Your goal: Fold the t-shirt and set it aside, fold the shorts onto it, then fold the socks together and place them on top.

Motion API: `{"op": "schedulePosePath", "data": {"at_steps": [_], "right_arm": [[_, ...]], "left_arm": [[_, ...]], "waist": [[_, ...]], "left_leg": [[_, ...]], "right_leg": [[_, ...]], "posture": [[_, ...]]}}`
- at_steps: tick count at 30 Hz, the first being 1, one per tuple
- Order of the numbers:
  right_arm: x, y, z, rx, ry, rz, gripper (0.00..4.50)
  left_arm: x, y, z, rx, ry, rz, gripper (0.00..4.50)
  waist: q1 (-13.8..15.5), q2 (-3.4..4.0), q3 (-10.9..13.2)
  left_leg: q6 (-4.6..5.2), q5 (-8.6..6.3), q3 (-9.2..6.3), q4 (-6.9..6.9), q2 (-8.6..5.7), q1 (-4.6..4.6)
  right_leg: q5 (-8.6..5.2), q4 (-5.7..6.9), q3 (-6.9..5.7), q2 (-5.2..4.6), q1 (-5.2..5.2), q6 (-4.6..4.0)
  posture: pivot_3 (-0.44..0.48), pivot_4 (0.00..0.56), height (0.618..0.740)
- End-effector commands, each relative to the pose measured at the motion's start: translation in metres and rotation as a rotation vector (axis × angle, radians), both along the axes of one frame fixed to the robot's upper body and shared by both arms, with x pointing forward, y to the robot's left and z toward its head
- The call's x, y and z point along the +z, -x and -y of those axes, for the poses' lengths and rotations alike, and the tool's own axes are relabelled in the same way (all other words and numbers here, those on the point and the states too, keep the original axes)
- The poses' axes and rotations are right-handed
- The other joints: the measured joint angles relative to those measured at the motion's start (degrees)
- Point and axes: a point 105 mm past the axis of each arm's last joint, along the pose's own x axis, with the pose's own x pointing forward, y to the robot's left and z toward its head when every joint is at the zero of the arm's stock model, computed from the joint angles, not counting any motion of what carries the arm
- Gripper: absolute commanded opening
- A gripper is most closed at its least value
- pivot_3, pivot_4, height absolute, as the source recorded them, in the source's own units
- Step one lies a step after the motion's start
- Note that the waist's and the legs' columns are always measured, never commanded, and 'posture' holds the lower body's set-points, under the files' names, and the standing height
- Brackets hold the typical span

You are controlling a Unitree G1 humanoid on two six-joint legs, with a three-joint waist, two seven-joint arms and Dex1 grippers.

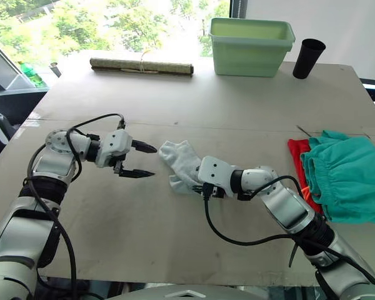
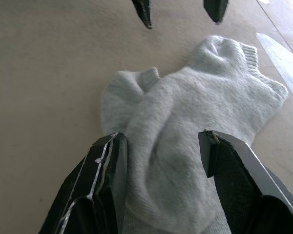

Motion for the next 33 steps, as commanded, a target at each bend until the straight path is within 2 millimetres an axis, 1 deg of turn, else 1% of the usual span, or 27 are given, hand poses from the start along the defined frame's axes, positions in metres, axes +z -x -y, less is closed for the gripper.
{"op": "schedulePosePath", "data": {"at_steps": [1, 4, 8, 10, 12, 14, 15, 16, 17, 18, 21, 24, 26, 28, 29, 33], "right_arm": [[0.012, 0.002, -0.002, 0.031, -0.018, 0.037, 2.54], [0.011, 0.003, -0.001, 0.033, -0.01, 0.034, 2.54], [0.01, 0.0, 0.001, 0.005, -0.009, 0.024, 2.54], [0.01, -0.002, 0.002, -0.015, -0.015, 0.016, 1.98], [0.01, -0.003, 0.002, -0.024, -0.024, 0.011, 1.26], [0.012, -0.001, 0.002, -0.026, -0.04, -0.004, 0.38], [0.013, -0.001, 0.003, -0.028, -0.042, -0.007, 0.0], [0.015, 0.0, 0.004, -0.03, -0.046, -0.01, 0.0], [0.016, 0.001, 0.005, -0.032, -0.05, -0.012, 0.0], [0.018, 0.001, 0.007, -0.035, -0.054, -0.012, 0.0], [0.023, 0.004, 0.014, -0.043, -0.06, -0.01, 0.0], [0.031, 0.006, 0.027, -0.062, -0.058, 0.001, 0.0], [0.033, 0.008, 0.036, -0.065, -0.042, 0.009, 0.0], [0.033, 0.011, 0.051, -0.066, 0.009, 0.03, 0.0], [0.033, 0.012, 0.055, -0.063, 0.027, 0.037, 0.0], [0.035, 0.017, 0.079, -0.051, 0.093, 0.042, 0.0]], "left_arm": [[0.006, -0.008, 0.007, -0.026, -0.022, 0.069, 3.95], [0.001, -0.017, 0.009, -0.011, -0.068, 0.105, 3.95], [-0.012, -0.033, 0.007, 0.058, -0.175, 0.154, 3.95], [-0.019, -0.035, 0.01, 0.048, -0.208, 0.163, 3.41], [-0.024, -0.035, 0.012, 0.037, -0.222, 0.161, 2.74], [-0.027, -0.033, 0.014, 0.032, -0.199, 0.139, 1.91], [-0.027, -0.032, 0.014, 0.032, -0.18, 0.126, 1.42], [-0.027, -0.03, 0.014, 0.028, -0.161, 0.114, 0.97], [-0.027, -0.028, 0.013, 0.028, -0.144, 0.108, 0.4], [-0.025, -0.026, 0.012, 0.032, -0.112, 0.096, 0.01], [-0.019, -0.02, 0.01, 0.038, -0.027, 0.072, 0.01], [-0.005, -0.003, 0.015, 0.04, 0.081, 0.064, 0.01], [0.0, 0.015, 0.021, 0.047, 0.122, 0.05, 0.01], [0.004, 0.04, 0.031, 0.074, 0.174, 0.033, 0.01], [0.005, 0.05, 0.035, 0.086, 0.188, 0.023, 0.01], [0.004, 0.081, 0.061, 0.15, 0.22, 0.089, 0.01]], "waist": [[-0.1, 0.0, 0.0], [-0.2, 0.0, 0.0], [-0.1, -0.02, 0.0], [0.1, -0.02, 0.0], [0.1, 0.0, -0.1], [0.1, 0.04, -0.1], [0.1, 0.04, -0.1], [0.2, 0.04, -0.1], [0.2, 0.03, -0.2], [0.1, 0.02, -0.2], [-0.3, 0.03, -0.2], [-0.6, 0.04, -0.2], [-0.7, 0.04, -0.2], [-0.6, 0.06, -0.1], [-0.5, 0.08, -0.1], [0.0, 0.24, 0.0]], "left_leg": [[0.03, -0.02, -0.02, 0.14, 0.01, -0.01], [0.05, -0.03, -0.05, 0.34, 0.05, 0.0], [0.06, -0.03, -0.1, 0.38, 0.04, 0.0], [0.06, -0.03, -0.13, 0.39, 0.04, 0.03], [0.06, -0.03, -0.11, 0.39, 0.05, 0.07], [0.06, -0.03, -0.12, 0.4, 0.06, 0.11], [0.06, -0.03, -0.12, 0.41, 0.06, 0.13], [0.07, -0.03, -0.14, 0.42, 0.06, 0.12], [0.07, -0.03, -0.16, 0.45, 0.07, 0.11], [0.07, -0.03, -0.17, 0.46, 0.08, 0.1], [0.07, -0.03, -0.19, 0.44, 0.1, 0.08], [0.04, -0.02, -0.2, 0.42, 0.11, 0.05], [-0.14, 0.07, -0.19, 0.37, 0.13, 0.02], [-0.15, 0.07, -0.22, 0.35, 0.14, -0.02], [-0.15, 0.06, -0.23, 0.33, 0.16, -0.02], [0.09, -0.09, -0.39, 0.36, 0.13, 0.06]], "right_leg": [[0.0, 0.07, 0.0, 0.0, 0.02, 0.0], [0.01, 0.12, 0.0, 0.03, 0.08, 0.0], [0.01, 0.15, 0.01, 0.07, 0.09, 0.01], [0.01, 0.19, -0.01, 0.08, 0.13, 0.0], [0.01, 0.21, 0.0, 0.07, 0.15, 0.01], [0.01, 0.23, -0.01, 0.07, 0.17, 0.0], [0.01, 0.24, -0.01, 0.07, 0.18, 0.0], [0.01, 0.25, -0.01, 0.07, 0.19, 0.0], [0.01, 0.27, -0.02, 0.07, 0.19, 0.0], [0.01, 0.28, -0.02, 0.07, 0.18, 0.0], [0.01, 0.27, -0.04, 0.06, 0.17, 0.0], [0.01, 0.25, -0.04, 0.04, 0.15, 0.0], [0.01, 0.19, 0.0, 0.02, 0.14, 0.0], [0.01, 0.12, -0.03, 0.01, 0.13, 0.0], [0.01, 0.09, -0.02, -0.02, 0.13, 0.0], [0.0, 0.09, -0.18, -0.16, 0.2, -0.02]], "posture": [[0.0, 0.15, 0.74], [0.0, 0.15, 0.74], [0.0, 0.15, 0.74], [0.0, 0.15, 0.74], [0.0, 0.15, 0.74], [0.0, 0.15, 0.74], [0.0, 0.15, 0.74], [0.0, 0.15, 0.74], [0.0, 0.15, 0.74], [0.0, 0.15, 0.74], [0.0, 0.15, 0.74], [0.0, 0.15, 0.74], [0.0, 0.15, 0.74], [0.0, 0.15, 0.74], [0.0, 0.15, 0.74], [0.0, 0.15, 0.74]]}}
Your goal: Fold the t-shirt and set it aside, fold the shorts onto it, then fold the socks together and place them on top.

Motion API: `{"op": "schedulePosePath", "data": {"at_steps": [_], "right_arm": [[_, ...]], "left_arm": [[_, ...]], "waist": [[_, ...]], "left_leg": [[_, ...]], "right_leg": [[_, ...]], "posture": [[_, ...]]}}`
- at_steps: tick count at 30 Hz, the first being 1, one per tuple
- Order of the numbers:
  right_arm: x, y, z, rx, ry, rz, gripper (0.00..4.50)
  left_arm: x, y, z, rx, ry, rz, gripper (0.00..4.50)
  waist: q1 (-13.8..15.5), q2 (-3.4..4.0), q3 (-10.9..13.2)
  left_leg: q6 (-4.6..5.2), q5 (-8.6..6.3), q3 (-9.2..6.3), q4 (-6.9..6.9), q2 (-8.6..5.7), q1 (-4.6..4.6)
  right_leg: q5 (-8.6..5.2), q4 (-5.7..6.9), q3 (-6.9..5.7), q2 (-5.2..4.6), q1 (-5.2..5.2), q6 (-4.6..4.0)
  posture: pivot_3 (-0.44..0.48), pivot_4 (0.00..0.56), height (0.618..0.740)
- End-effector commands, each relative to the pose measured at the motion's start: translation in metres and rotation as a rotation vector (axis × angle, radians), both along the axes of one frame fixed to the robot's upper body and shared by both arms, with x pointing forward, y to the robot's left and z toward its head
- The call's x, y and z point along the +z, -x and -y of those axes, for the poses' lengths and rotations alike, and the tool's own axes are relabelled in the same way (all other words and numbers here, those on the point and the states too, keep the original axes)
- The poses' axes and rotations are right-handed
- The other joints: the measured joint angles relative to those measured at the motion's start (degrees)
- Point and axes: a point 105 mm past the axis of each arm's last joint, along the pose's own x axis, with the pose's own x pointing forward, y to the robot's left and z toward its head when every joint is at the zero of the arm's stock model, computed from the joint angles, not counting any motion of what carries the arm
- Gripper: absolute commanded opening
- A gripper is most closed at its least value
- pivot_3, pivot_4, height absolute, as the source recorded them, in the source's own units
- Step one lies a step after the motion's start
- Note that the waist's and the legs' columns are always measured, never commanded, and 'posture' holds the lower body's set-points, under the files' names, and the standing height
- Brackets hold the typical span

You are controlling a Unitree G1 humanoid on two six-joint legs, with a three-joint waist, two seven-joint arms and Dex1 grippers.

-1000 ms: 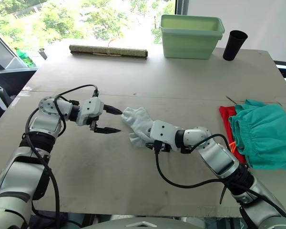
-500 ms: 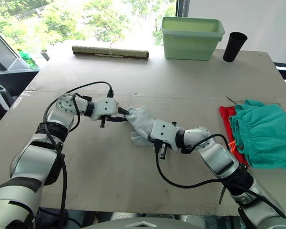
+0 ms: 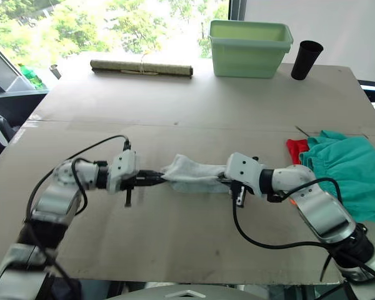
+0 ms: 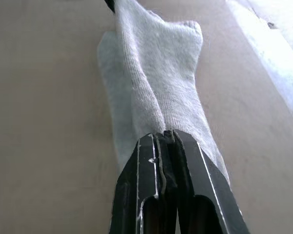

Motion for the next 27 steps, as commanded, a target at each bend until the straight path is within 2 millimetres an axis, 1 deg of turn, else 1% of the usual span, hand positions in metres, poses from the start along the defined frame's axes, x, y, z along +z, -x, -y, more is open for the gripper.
{"op": "schedulePosePath", "data": {"at_steps": [1, 3, 4, 7, 9, 11, 13, 15, 17, 18, 21, 23, 26, 27], "right_arm": [[0.016, 0.005, 0.015, 0.034, 0.022, 0.06, 0.0], [0.018, 0.005, 0.023, 0.035, 0.042, 0.066, 0.0], [0.019, 0.004, 0.026, 0.032, 0.053, 0.074, 0.0], [0.025, -0.001, 0.035, 0.01, 0.076, 0.104, 0.0], [0.028, -0.005, 0.041, -0.008, 0.083, 0.124, 0.0], [0.028, -0.01, 0.044, -0.034, 0.085, 0.138, 0.0], [0.027, -0.013, 0.043, -0.049, 0.078, 0.143, 0.0], [0.022, -0.013, 0.041, -0.05, 0.068, 0.132, 0.0], [0.018, -0.012, 0.04, -0.044, 0.067, 0.123, 0.0], [0.015, -0.011, 0.039, -0.043, 0.066, 0.121, 0.0], [-0.004, -0.013, 0.037, -0.05, 0.056, 0.102, 0.0], [-0.013, -0.01, 0.037, -0.045, 0.051, 0.08, 0.0], [-0.023, -0.004, 0.041, -0.05, 0.062, 0.05, 0.0], [-0.024, -0.004, 0.042, -0.056, 0.055, 0.036, 0.0]], "left_arm": [[0.017, 0.014, 0.025, 0.053, 0.041, 0.126, 0.01], [0.016, 0.02, 0.039, 0.081, 0.059, 0.145, 0.01], [0.016, 0.02, 0.045, 0.097, 0.059, 0.174, 0.01], [0.019, 0.013, 0.059, 0.177, 0.098, 0.214, 0.01], [0.016, 0.009, 0.064, 0.207, 0.098, 0.222, 0.01], [0.009, 0.001, 0.064, 0.239, 0.072, 0.236, 0.01], [0.0, -0.002, 0.059, 0.255, 0.034, 0.22, 0.01], [-0.008, 0.001, 0.054, 0.248, 0.004, 0.197, 0.01], [-0.011, 0.003, 0.053, 0.243, 0.0, 0.19, 0.01], [-0.012, 0.003, 0.052, 0.254, 0.005, 0.182, 0.01], [-0.022, 0.008, 0.049, 0.272, -0.004, 0.167, 0.01], [-0.028, 0.01, 0.046, 0.269, -0.036, 0.187, 0.01], [-0.032, 0.008, 0.042, 0.283, -0.044, 0.19, 0.01], [-0.031, 0.007, 0.04, 0.303, -0.022, 0.175, 0.35]], "waist": [[0.1, 0.13, 0.1], [0.2, 0.14, 0.1], [0.3, 0.14, 0.1], [0.6, 0.14, 0.1], [0.7, 0.14, 0.1], [0.8, 0.14, 0.1], [0.8, 0.14, 0.1], [0.8, 0.14, 0.1], [0.9, 0.17, 0.1], [1.0, 0.17, 0.1], [1.1, 0.15, 0.1], [1.2, 0.16, 0.1], [1.3, 0.2, 0.1], [1.2, 0.21, 0.1]], "left_leg": [[0.0, 0.0, -0.01, 0.02, -0.02, 0.08], [0.01, 0.0, 0.02, 0.03, -0.08, 0.26], [0.01, 0.0, 0.02, 0.04, -0.09, 0.29], [0.01, 0.01, 0.02, 0.04, -0.09, 0.39], [0.02, 0.0, 0.02, 0.03, -0.09, 0.42], [0.02, 0.0, 0.04, 0.0, -0.09, 0.45], [0.02, 0.0, 0.06, -0.03, -0.07, 0.49], [0.02, 0.0, 0.08, -0.06, -0.04, 0.52], [0.02, -0.01, 0.09, -0.07, -0.01, 0.52], [0.02, -0.01, 0.08, -0.08, -0.01, 0.52], [0.02, -0.01, 0.07, -0.08, -0.02, 0.53], [0.02, -0.02, 0.1, -0.09, -0.04, 0.53], [0.02, -0.02, 0.08, -0.09, -0.05, 0.54], [0.02, -0.02, 0.09, -0.09, -0.05, 0.54]], "right_leg": [[-0.05, -0.04, 0.0, -0.21, 0.12, -0.08], [-0.12, -0.04, 0.03, -0.3, 0.26, -0.21], [-0.12, -0.04, 0.03, -0.3, 0.29, -0.21], [-0.12, -0.03, 0.04, -0.25, 0.39, -0.21], [-0.12, -0.05, 0.04, -0.03, 0.49, -0.19], [-0.11, -0.05, 0.07, 0.09, 0.5, -0.17], [-0.1, -0.05, 0.09, 0.12, 0.5, -0.17], [-0.11, -0.05, 0.1, 0.15, 0.5, -0.18], [-0.13, -0.05, 0.11, 0.16, 0.49, -0.21], [-0.13, -0.06, 0.1, 0.14, 0.48, -0.21], [-0.14, -0.12, 0.09, 0.04, 0.49, -0.22], [-0.14, -0.12, 0.1, -0.06, 0.49, -0.23], [-0.14, -0.12, 0.06, -0.25, 0.49, -0.23], [-0.14, -0.12, 0.06, -0.26, 0.49, -0.23]], "posture": [[0.0, 0.15, 0.74], [0.0, 0.15, 0.74], [0.0, 0.15, 0.74], [0.0, 0.15, 0.74], [0.0, 0.15, 0.74], [0.0, 0.15, 0.74], [0.0, 0.15, 0.74], [0.0, 0.15, 0.74], [0.0, 0.15, 0.74], [0.0, 0.15, 0.74], [0.0, 0.15, 0.74], [0.0, 0.15, 0.74], [0.0, 0.15, 0.74], [0.0, 0.15, 0.74]]}}
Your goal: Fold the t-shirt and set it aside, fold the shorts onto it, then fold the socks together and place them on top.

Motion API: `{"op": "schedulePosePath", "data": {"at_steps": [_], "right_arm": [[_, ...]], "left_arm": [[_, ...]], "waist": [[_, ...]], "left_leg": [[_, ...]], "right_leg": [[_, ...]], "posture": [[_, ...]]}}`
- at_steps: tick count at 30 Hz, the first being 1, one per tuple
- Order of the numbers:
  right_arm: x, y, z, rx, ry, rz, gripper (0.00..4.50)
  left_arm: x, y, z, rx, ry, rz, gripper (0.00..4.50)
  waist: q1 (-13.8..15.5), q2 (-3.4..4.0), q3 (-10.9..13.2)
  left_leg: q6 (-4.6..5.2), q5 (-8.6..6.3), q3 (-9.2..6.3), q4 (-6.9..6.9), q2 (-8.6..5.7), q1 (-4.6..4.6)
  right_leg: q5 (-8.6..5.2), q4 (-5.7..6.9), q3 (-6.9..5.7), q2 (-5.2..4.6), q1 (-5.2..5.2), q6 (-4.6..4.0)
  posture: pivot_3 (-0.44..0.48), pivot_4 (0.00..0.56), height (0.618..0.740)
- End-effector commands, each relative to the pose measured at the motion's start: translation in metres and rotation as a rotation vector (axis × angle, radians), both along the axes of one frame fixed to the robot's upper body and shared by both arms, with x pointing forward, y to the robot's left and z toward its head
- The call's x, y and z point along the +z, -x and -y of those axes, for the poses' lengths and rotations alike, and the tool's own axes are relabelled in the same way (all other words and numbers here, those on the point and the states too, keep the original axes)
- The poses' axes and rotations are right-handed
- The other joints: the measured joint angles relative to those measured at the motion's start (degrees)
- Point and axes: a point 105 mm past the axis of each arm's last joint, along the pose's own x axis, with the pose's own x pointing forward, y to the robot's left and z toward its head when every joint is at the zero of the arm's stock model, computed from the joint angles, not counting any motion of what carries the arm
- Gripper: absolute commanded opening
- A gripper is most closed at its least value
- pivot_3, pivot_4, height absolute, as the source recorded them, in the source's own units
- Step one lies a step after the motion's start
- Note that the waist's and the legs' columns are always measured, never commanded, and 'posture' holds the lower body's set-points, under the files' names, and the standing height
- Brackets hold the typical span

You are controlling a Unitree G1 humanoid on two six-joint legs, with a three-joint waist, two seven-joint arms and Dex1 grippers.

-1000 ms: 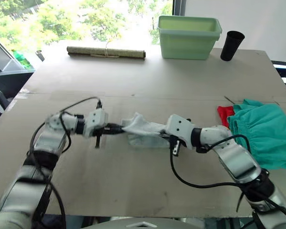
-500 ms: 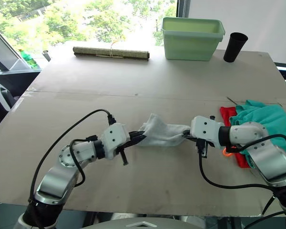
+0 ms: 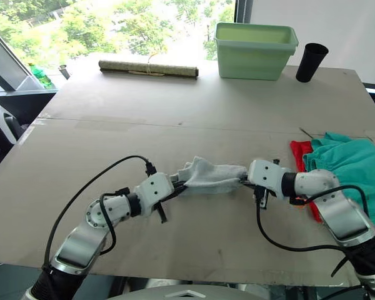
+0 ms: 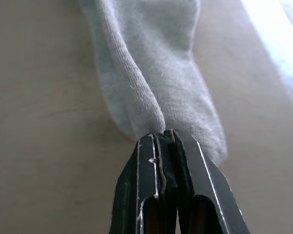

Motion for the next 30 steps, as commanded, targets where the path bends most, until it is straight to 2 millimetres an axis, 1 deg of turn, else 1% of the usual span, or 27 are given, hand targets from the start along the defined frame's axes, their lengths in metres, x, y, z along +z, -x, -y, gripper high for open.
{"op": "schedulePosePath", "data": {"at_steps": [1, 2, 3, 4, 5, 6, 7, 8, 9, 10, 11, 13, 14, 15, 16, 17, 18, 19, 21, 22, 23, 24, 25, 26, 28, 29, 30], "right_arm": [[0.006, -0.003, 0.004, -0.014, -0.012, 0.03, 0.47], [0.009, -0.003, 0.004, -0.024, -0.036, 0.028, 0.6], [0.011, -0.002, 0.004, -0.03, -0.053, 0.027, 0.9], [0.017, 0.001, 0.004, -0.034, -0.074, 0.031, 1.36], [0.022, 0.006, 0.004, -0.028, -0.093, 0.019, 1.98], [0.026, 0.015, 0.003, -0.019, -0.132, -0.017, 2.29], [0.033, 0.023, -0.001, -0.008, -0.194, -0.056, 2.34], [0.04, 0.027, -0.005, -0.004, -0.265, -0.078, 2.34], [0.047, 0.028, -0.01, -0.006, -0.322, -0.086, 2.34], [0.053, 0.025, -0.014, -0.023, -0.38, -0.091, 2.34], [0.056, 0.019, -0.019, -0.049, -0.433, -0.105, 2.34], [0.054, -0.003, -0.026, -0.153, -0.513, -0.107, 1.78], [0.05, -0.01, -0.032, -0.174, -0.527, -0.115, 1.48], [0.046, -0.016, -0.038, -0.186, -0.529, -0.122, 0.93], [0.042, -0.021, -0.044, -0.195, -0.523, -0.125, 0.6], [0.039, -0.025, -0.049, -0.201, -0.519, -0.128, 0.08], [0.036, -0.029, -0.054, -0.207, -0.518, -0.13, 0.0], [0.031, -0.033, -0.058, -0.213, -0.504, -0.129, 0.0], [0.016, -0.039, -0.06, -0.232, -0.451, -0.121, 0.0], [0.002, -0.043, -0.058, -0.251, -0.407, -0.13, 0.0], [-0.018, -0.044, -0.056, -0.258, -0.323, -0.132, 0.0], [-0.033, -0.045, -0.052, -0.272, -0.271, -0.133, 0.0], [-0.041, -0.046, -0.049, -0.287, -0.26, -0.138, 0.0], [-0.046, -0.046, -0.047, -0.303, -0.267, -0.14, 0.0], [-0.048, -0.045, -0.045, -0.315, -0.286, -0.132, 0.0], [-0.046, -0.044, -0.045, -0.309, -0.306, -0.118, 0.0], [-0.04, -0.042, -0.046, -0.31, -0.346, -0.105, 0.0]], "left_arm": [[0.003, -0.002, -0.006, 0.037, 0.051, -0.018, 0.74], [0.006, -0.001, -0.007, 0.038, 0.084, -0.031, 0.88], [0.008, 0.001, -0.007, 0.036, 0.104, -0.038, 1.27], [0.017, 0.004, -0.007, 0.038, 0.19, -0.084, 1.73], [0.026, 0.008, -0.008, 0.047, 0.294, -0.147, 2.32], [0.038, 0.011, -0.01, 0.042, 0.394, -0.206, 2.62], [0.05, 0.016, -0.011, 0.013, 0.491, -0.278, 3.04], [0.057, 0.019, -0.012, -0.008, 0.554, -0.349, 3.04], [0.062, 0.021, -0.013, -0.026, 0.589, -0.401, 3.04], [0.067, 0.023, -0.011, -0.063, 0.611, -0.435, 3.04], [0.073, 0.019, -0.007, -0.083, 0.642, -0.45, 3.04], [0.076, 0.003, 0.002, -0.061, 0.678, -0.479, 2.42], [0.074, -0.003, 0.009, -0.065, 0.657, -0.478, 2.16], [0.071, -0.008, 0.016, -0.072, 0.628, -0.475, 1.62], [0.068, -0.013, 0.023, -0.077, 0.61, -0.477, 1.29], [0.063, -0.019, 0.028, -0.065, 0.607, -0.481, 0.77], [0.058, -0.028, 0.031, -0.033, 0.604, -0.477, 0.31], [0.052, -0.036, 0.034, -0.008, 0.589, -0.469, 0.02], [0.039, -0.043, 0.04, 0.01, 0.556, -0.457, 0.02], [0.029, -0.048, 0.04, 0.049, 0.534, -0.464, 0.02], [0.015, -0.052, 0.039, 0.078, 0.478, -0.456, 0.02], [0.002, -0.053, 0.035, 0.115, 0.441, -0.465, 0.02], [-0.011, -0.053, 0.03, 0.15, 0.403, -0.467, 0.02], [-0.02, -0.052, 0.027, 0.166, 0.377, -0.468, 0.02], [-0.028, -0.049, 0.025, 0.173, 0.363, -0.468, 0.02], [-0.029, -0.047, 0.026, 0.165, 0.369, -0.464, 0.02], [-0.027, -0.046, 0.028, 0.153, 0.388, -0.445, 0.02]], "waist": [[-0.1, 0.02, 0.0], [-0.2, 0.02, 0.0], [-0.2, 0.02, 0.0], [-0.2, 0.03, 0.0], [-0.1, 0.04, 0.0], [-0.1, 0.05, 0.0], [0.0, 0.02, 0.1], [0.0, 0.0, 0.0], [0.0, 0.03, 0.1], [-0.1, 0.04, 0.1], [-0.1, 0.06, 0.1], [-0.1, 0.06, 0.1], [-0.1, 0.05, 0.1], [-0.1, 0.05, 0.1], [-0.1, 0.04, 0.1], [0.0, 0.04, 0.0], [0.0, 0.04, 0.0], [-0.1, 0.04, 0.0], [-0.1, 0.04, 0.0], [-0.1, 0.04, 0.0], [-0.1, 0.03, 0.0], [-0.1, 0.03, 0.0], [-0.2, 0.04, 0.0], [-0.2, -0.01, -0.1], [-0.2, -0.03, -0.5], [-0.2, 0.01, -0.6], [-0.2, 0.07, -0.7]], "left_leg": [[0.0, 0.0, 0.01, 0.0, -0.01, 0.0], [0.0, 0.0, 0.02, 0.01, -0.01, 0.01], [0.0, 0.0, 0.02, 0.01, 0.0, 0.03], [0.0, 0.0, 0.01, 0.01, 0.01, 0.04], [0.0, 0.0, 0.0, 0.0, 0.02, 0.05], [0.0, 0.0, -0.01, -0.01, 0.03, 0.05], [0.0, 0.0, -0.03, -0.01, 0.03, 0.04], [-0.01, 0.0, -0.2, 0.0, 0.05, -0.11], [-0.03, 0.0, -0.32, 0.03, 0.05, -0.06], [-0.03, 0.0, -0.36, 0.02, 0.05, -0.05], [-0.04, 0.01, -0.37, 0.02, 0.04, -0.02], [-0.05, 0.01, -0.33, 0.04, -0.01, 0.17], [-0.04, 0.02, -0.33, 0.06, -0.05, 0.2], [-0.04, 0.02, -0.3, 0.09, -0.09, 0.24], [-0.03, 0.03, -0.29, 0.12, -0.14, 0.28], [-0.02, 0.02, -0.23, 0.12, -0.15, 0.31], [-0.01, 0.02, -0.17, 0.09, -0.16, 0.32], [-0.01, 0.02, -0.13, 0.09, -0.18, 0.28], [-0.08, 0.06, -0.09, 0.06, -0.17, 0.26], [-0.2, 0.13, -0.06, 0.03, -0.18, 0.26], [-0.2, 0.13, -0.01, -0.03, -0.17, 0.25], [-0.2, 0.13, 0.01, -0.09, -0.17, 0.26], [-0.19, 0.12, 0.04, -0.11, -0.16, 0.26], [-0.16, 0.11, 0.08, -0.12, -0.14, 0.32], [0.01, 0.0, 0.07, -0.13, -0.07, 0.43], [0.02, -0.02, 0.06, -0.14, -0.04, 0.46], [0.02, -0.02, 0.06, -0.14, -0.01, 0.47]], "right_leg": [[0.0, 0.0, 0.01, -0.01, 0.0, 0.0], [0.0, 0.0, 0.02, -0.02, 0.0, 0.0], [0.0, 0.01, 0.03, -0.01, 0.0, 0.0], [0.0, 0.02, 0.03, -0.01, 0.0, 0.0], [0.0, 0.02, 0.02, -0.01, 0.0, 0.0], [0.0, 0.03, 0.02, -0.02, 0.01, 0.0], [0.0, 0.03, 0.01, -0.03, 0.0, 0.0], [0.0, 0.04, 0.02, -0.07, 0.02, 0.01], [0.02, 0.03, -0.02, -0.07, 0.05, 0.05], [0.01, 0.02, -0.04, -0.07, 0.1, 0.04], [0.0, 0.03, -0.03, -0.06, 0.12, 0.03], [-0.01, 0.04, -0.12, 0.0, 0.26, 0.02], [-0.01, 0.05, -0.11, 0.02, 0.29, 0.01], [0.0, 0.06, -0.1, 0.08, 0.33, 0.02], [0.0, 0.07, -0.07, 0.34, 0.39, 0.01], [0.0, 0.07, -0.02, 0.35, 0.41, 0.01], [0.0, 0.05, 0.0, 0.37, 0.41, 0.01], [0.02, 0.07, 0.04, 0.38, 0.41, 0.04], [0.12, 0.04, 0.1, 0.43, 0.38, 0.22], [0.1, 0.03, 0.12, 0.45, 0.35, 0.26], [0.08, 0.02, 0.17, 0.47, 0.3, 0.28], [0.06, 0.0, 0.19, 0.48, 0.28, 0.3], [0.06, 0.0, 0.23, 0.51, 0.24, 0.3], [0.06, 0.03, 0.29, 0.52, 0.25, 0.3], [0.06, 0.04, 0.28, 0.54, 0.33, 0.28], [-0.05, 0.06, 0.28, 0.53, 0.35, 0.09], [-0.06, 0.05, 0.28, 0.5, 0.33, 0.08]], "posture": [[0.0, 0.15, 0.74], [0.0, 0.15, 0.74], [0.0, 0.15, 0.74], [0.0, 0.15, 0.74], [0.0, 0.15, 0.74], [0.0, 0.15, 0.74], [0.0, 0.15, 0.74], [0.0, 0.15, 0.74], [0.0, 0.15, 0.74], [0.0, 0.15, 0.74], [0.0, 0.15, 0.74], [0.0, 0.15, 0.74], [0.0, 0.15, 0.74], [0.0, 0.15, 0.74], [0.0, 0.15, 0.74], [0.0, 0.15, 0.74], [0.0, 0.15, 0.74], [0.0, 0.15, 0.74], [0.0, 0.15, 0.74], [0.0, 0.15, 0.74], [0.0, 0.15, 0.74], [0.0, 0.15, 0.74], [0.0, 0.15, 0.74], [0.0, 0.15, 0.74], [0.0, 0.15, 0.74], [0.0, 0.15, 0.74], [0.0, 0.15, 0.74]]}}
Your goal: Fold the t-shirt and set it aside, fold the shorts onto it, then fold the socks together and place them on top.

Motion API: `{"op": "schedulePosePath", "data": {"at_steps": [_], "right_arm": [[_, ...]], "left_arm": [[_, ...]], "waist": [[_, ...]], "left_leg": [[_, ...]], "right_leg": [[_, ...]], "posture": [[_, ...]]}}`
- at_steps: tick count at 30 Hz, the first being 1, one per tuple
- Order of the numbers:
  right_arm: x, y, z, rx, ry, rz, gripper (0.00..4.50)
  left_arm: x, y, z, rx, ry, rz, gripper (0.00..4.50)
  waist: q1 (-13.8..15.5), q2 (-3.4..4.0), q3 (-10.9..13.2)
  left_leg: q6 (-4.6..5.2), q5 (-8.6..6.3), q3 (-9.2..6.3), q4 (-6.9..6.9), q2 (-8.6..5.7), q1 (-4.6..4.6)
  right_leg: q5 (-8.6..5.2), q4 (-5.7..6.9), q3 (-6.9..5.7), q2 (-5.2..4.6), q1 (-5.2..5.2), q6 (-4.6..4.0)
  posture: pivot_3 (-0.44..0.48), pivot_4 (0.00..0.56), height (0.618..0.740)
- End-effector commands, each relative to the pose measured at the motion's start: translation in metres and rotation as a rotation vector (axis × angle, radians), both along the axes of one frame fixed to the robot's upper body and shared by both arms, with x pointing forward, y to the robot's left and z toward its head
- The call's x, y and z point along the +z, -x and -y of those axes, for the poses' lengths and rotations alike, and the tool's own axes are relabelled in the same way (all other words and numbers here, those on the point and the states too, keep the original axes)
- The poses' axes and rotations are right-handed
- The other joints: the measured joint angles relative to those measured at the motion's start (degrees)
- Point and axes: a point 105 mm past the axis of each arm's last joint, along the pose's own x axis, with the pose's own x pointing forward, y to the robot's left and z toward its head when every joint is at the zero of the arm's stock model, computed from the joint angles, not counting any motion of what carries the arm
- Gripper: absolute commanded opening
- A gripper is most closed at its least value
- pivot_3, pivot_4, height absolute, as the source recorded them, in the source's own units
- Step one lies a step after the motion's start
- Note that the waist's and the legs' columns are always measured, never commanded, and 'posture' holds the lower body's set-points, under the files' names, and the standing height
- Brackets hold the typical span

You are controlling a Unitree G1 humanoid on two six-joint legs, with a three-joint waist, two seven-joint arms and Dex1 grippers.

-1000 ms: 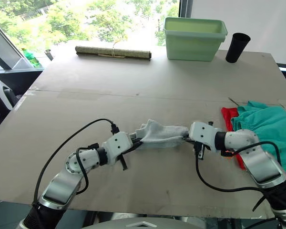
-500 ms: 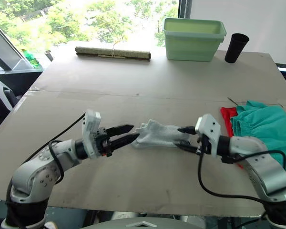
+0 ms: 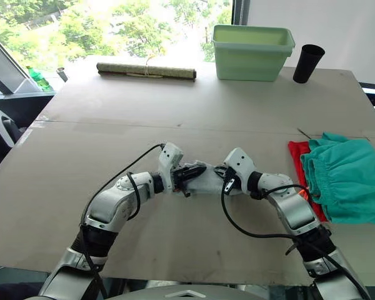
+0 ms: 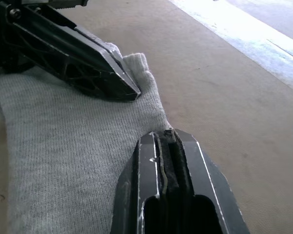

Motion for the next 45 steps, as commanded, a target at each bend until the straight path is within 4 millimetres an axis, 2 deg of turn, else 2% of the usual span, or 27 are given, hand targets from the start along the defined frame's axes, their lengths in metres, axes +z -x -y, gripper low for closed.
{"op": "schedulePosePath", "data": {"at_steps": [1, 3, 4, 7, 9, 11, 13, 14, 17, 20, 25, 31, 35, 38, 41, 43, 45], "right_arm": [[-0.004, 0.004, 0.012, -0.059, -0.036, 0.006, 0.0], [0.014, 0.007, 0.013, -0.082, -0.123, 0.042, 0.0], [0.026, 0.009, 0.015, -0.095, -0.164, 0.07, 0.0], [0.048, 0.021, 0.014, -0.066, -0.238, 0.1, 0.95], [0.055, 0.029, 0.012, -0.031, -0.254, 0.1, 1.84], [0.062, 0.042, 0.008, 0.045, -0.247, 0.092, 2.74], [0.064, 0.05, 0.007, 0.092, -0.227, 0.086, 3.79], [0.061, 0.053, 0.007, 0.11, -0.189, 0.088, 4.4], [0.05, 0.061, 0.009, 0.146, -0.112, 0.077, 4.4], [0.042, 0.056, 0.012, 0.104, -0.09, 0.068, 4.4], [0.039, 0.051, 0.011, 0.079, -0.102, 0.064, 4.4], [0.03, 0.051, 0.009, 0.093, -0.087, 0.043, 4.4], [0.017, 0.05, 0.01, 0.087, -0.057, 0.02, 4.4], [0.017, 0.048, 0.011, 0.079, -0.056, 0.026, 4.4], [0.023, 0.046, 0.01, 0.08, -0.071, 0.033, 4.4], [0.024, 0.045, 0.011, 0.077, -0.054, 0.043, 4.4], [0.024, 0.043, 0.013, 0.065, -0.041, 0.05, 4.4]], "left_arm": [[-0.015, 0.004, -0.005, 0.035, 0.005, -0.015, 0.02], [0.001, 0.0, -0.005, 0.063, 0.108, 0.007, 0.02], [0.017, -0.001, -0.01, 0.073, 0.182, 0.019, 0.33], [0.047, 0.004, -0.026, 0.072, 0.331, -0.025, 1.41], [0.054, 0.009, -0.037, 0.075, 0.359, -0.062, 2.27], [0.059, 0.018, -0.055, 0.078, 0.4, -0.17, 3.14], [0.057, 0.029, -0.067, 0.065, 0.409, -0.27, 4.15], [0.054, 0.035, -0.073, 0.061, 0.403, -0.312, 4.5], [0.043, 0.048, -0.09, 0.076, 0.406, -0.448, 4.5], [0.03, 0.052, -0.094, 0.103, 0.363, -0.514, 4.5], [0.022, 0.053, -0.08, 0.098, 0.372, -0.579, 4.5], [0.005, 0.033, -0.063, 0.195, 0.345, -0.622, 4.5], [0.007, 0.022, -0.051, 0.235, 0.406, -0.643, 4.5], [0.009, 0.02, -0.043, 0.24, 0.35, -0.613, 4.5], [0.022, 0.018, -0.048, 0.2, 0.256, -0.459, 4.5], [0.028, 0.019, -0.051, 0.156, 0.24, -0.432, 4.5], [0.027, 0.02, -0.051, 0.132, 0.213, -0.44, 4.5]], "waist": [[0.0, 0.14, -0.2], [0.1, 0.17, -0.2], [0.1, 0.17, -0.2], [-0.2, 0.19, -0.1], [-0.6, 0.21, -0.1], [-0.8, 0.21, -0.1], [-1.1, 0.21, -0.1], [-1.1, 0.22, -0.1], [-1.2, 0.21, 0.0], [-1.0, 0.19, 0.0], [-0.8, 0.21, 0.1], [0.3, 0.2, 0.0], [0.4, 0.24, 0.0], [0.3, 0.26, 0.0], [0.2, 0.26, 0.0], [0.1, 0.27, 0.0], [0.0, 0.24, 0.0]], "left_leg": [[0.0, 0.0, 0.0, 0.01, 0.0, 0.0], [-0.01, 0.0, 0.01, 0.03, -0.01, -0.01], [-0.01, 0.0, -0.03, 0.03, -0.02, -0.08], [-0.02, 0.0, -0.06, 0.02, -0.03, -0.26], [-0.02, 0.0, -0.09, -0.03, -0.01, -0.25], [-0.02, 0.0, -0.11, -0.08, -0.03, -0.24], [-0.02, 0.0, -0.14, -0.11, -0.03, -0.24], [-0.02, 0.0, -0.15, -0.13, -0.04, -0.24], [-0.02, 0.0, -0.12, -0.13, -0.1, -0.18], [-0.03, 0.0, -0.13, -0.13, -0.11, -0.18], [-0.05, 0.0, -0.11, -0.13, -0.12, -0.18], [-0.06, 0.01, -0.12, -0.13, -0.16, -0.19], [-0.06, 0.01, -0.13, -0.13, -0.19, -0.18], [-0.05, 0.01, -0.15, -0.12, -0.2, -0.18], [-0.06, 0.01, -0.15, -0.12, -0.18, -0.17], [-0.28, -0.12, -0.11, -0.17, -0.17, -0.16], [-0.32, -0.14, -0.11, -0.2, -0.16, -0.17]], "right_leg": [[0.0, 0.0, 0.0, -0.04, -0.02, -0.01], [0.0, 0.01, 0.01, -0.32, -0.03, -0.02], [0.0, 0.0, -0.01, -0.49, -0.07, -0.02], [0.01, 0.02, 0.12, -0.56, -0.19, -0.02], [0.01, 0.04, 0.12, -0.54, -0.22, -0.01], [0.01, 0.04, 0.08, -0.54, -0.22, -0.01], [0.0, 0.02, 0.03, -0.54, -0.21, 0.0], [0.0, 0.01, -0.01, -0.53, -0.21, 0.0], [-0.01, 0.0, -0.19, -0.53, -0.22, 0.01], [-0.02, -0.02, -0.22, -0.54, -0.22, 0.01], [-0.02, -0.03, -0.15, -0.63, -0.22, -0.01], [-0.01, -0.06, 0.05, -0.69, -0.2, -0.02], [-0.01, -0.09, 0.06, -0.76, -0.16, -0.03], [0.0, -0.1, 0.05, -0.79, -0.13, -0.03], [0.0, -0.1, 0.06, -0.76, -0.14, -0.04], [0.0, -0.1, 0.1, -0.75, -0.17, -0.06], [-0.01, -0.1, 0.11, -0.76, -0.23, -0.07]], "posture": [[0.0, 0.15, 0.74], [0.0, 0.15, 0.74], [0.0, 0.15, 0.74], [0.0, 0.15, 0.74], [0.0, 0.15, 0.74], [0.0, 0.15, 0.74], [0.0, 0.15, 0.74], [0.0, 0.15, 0.74], [0.0, 0.15, 0.74], [0.0, 0.15, 0.74], [0.0, 0.15, 0.74], [0.0, 0.15, 0.74], [0.0, 0.15, 0.74], [0.0, 0.15, 0.74], [0.0, 0.15, 0.74], [0.0, 0.15, 0.74], [0.0, 0.15, 0.74]]}}
